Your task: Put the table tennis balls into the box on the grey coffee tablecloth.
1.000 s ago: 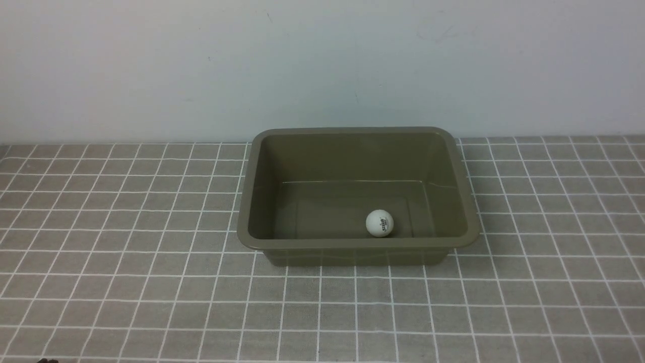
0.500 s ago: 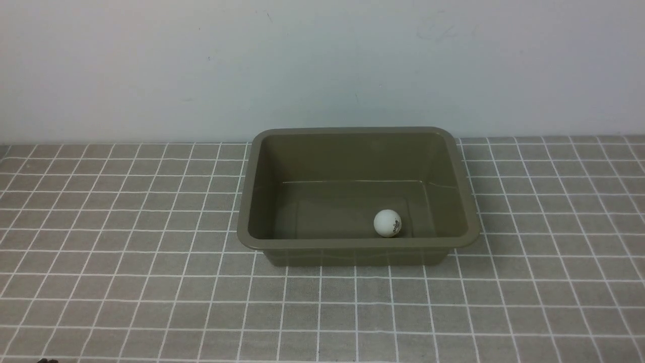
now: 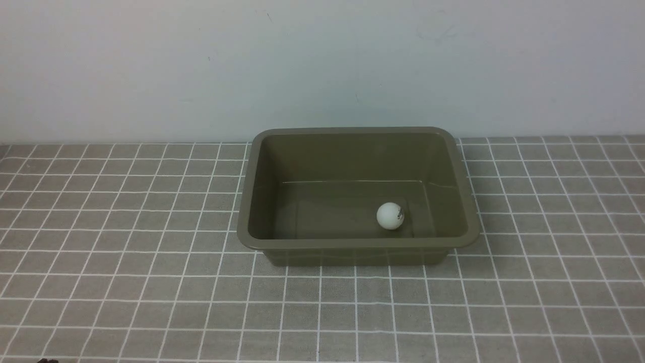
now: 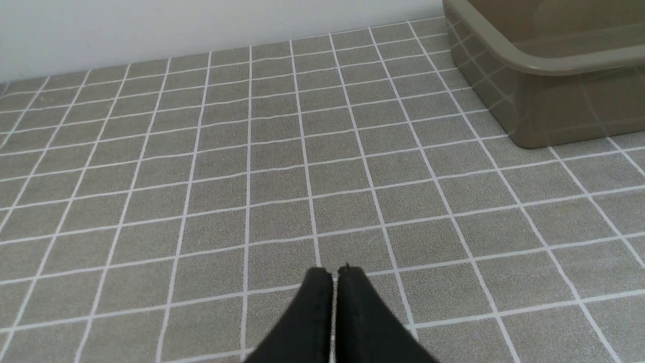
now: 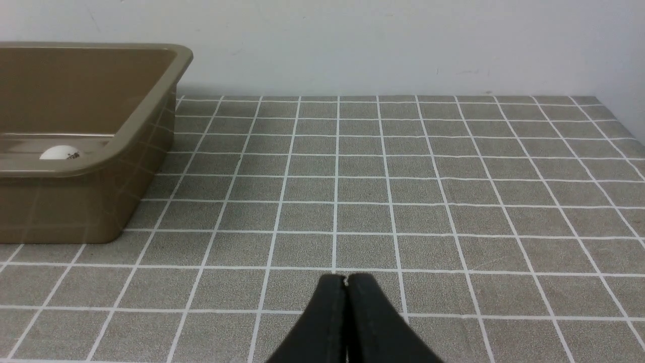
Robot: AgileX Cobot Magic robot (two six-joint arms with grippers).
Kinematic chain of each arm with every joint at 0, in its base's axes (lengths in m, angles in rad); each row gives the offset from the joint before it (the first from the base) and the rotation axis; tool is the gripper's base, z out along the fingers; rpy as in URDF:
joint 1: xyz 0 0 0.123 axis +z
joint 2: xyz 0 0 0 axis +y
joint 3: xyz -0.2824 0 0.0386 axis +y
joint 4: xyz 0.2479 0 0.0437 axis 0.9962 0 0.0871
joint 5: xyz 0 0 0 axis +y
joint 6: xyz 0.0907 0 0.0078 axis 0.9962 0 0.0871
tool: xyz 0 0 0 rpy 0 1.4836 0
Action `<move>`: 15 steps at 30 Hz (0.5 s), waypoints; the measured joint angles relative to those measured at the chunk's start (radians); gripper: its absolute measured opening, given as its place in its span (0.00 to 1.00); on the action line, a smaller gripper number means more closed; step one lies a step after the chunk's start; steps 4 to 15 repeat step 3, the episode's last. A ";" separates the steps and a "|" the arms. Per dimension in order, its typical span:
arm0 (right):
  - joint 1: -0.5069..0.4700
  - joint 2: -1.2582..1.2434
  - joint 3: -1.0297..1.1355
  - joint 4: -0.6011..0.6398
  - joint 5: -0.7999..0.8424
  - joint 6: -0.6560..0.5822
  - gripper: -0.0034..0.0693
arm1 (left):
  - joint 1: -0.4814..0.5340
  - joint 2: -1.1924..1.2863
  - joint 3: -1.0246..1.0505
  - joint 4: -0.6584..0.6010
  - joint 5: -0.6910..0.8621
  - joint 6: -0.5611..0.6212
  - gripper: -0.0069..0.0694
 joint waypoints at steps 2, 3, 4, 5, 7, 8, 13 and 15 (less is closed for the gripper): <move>0.000 0.000 0.000 0.000 0.000 0.000 0.03 | 0.000 0.000 0.000 0.000 0.000 0.000 0.08; 0.000 0.000 0.000 0.000 0.000 0.000 0.03 | 0.000 0.000 0.000 0.000 0.000 0.000 0.08; 0.000 0.000 0.000 0.000 0.000 0.000 0.03 | 0.000 0.000 0.000 0.000 0.000 0.000 0.08; 0.000 0.000 0.000 0.000 0.000 0.000 0.03 | 0.000 0.000 0.000 0.000 0.000 0.000 0.08; 0.000 0.000 0.000 0.000 0.000 0.000 0.03 | 0.000 0.000 0.000 0.000 0.000 0.000 0.08; 0.000 0.000 0.000 0.000 0.000 0.000 0.03 | 0.000 0.000 0.000 0.000 0.000 0.000 0.08; 0.000 0.000 0.000 0.000 0.000 0.000 0.03 | 0.000 0.000 0.000 0.000 0.000 0.000 0.08; 0.000 0.000 0.000 0.000 0.000 0.000 0.03 | 0.000 0.000 0.000 0.000 0.000 0.000 0.08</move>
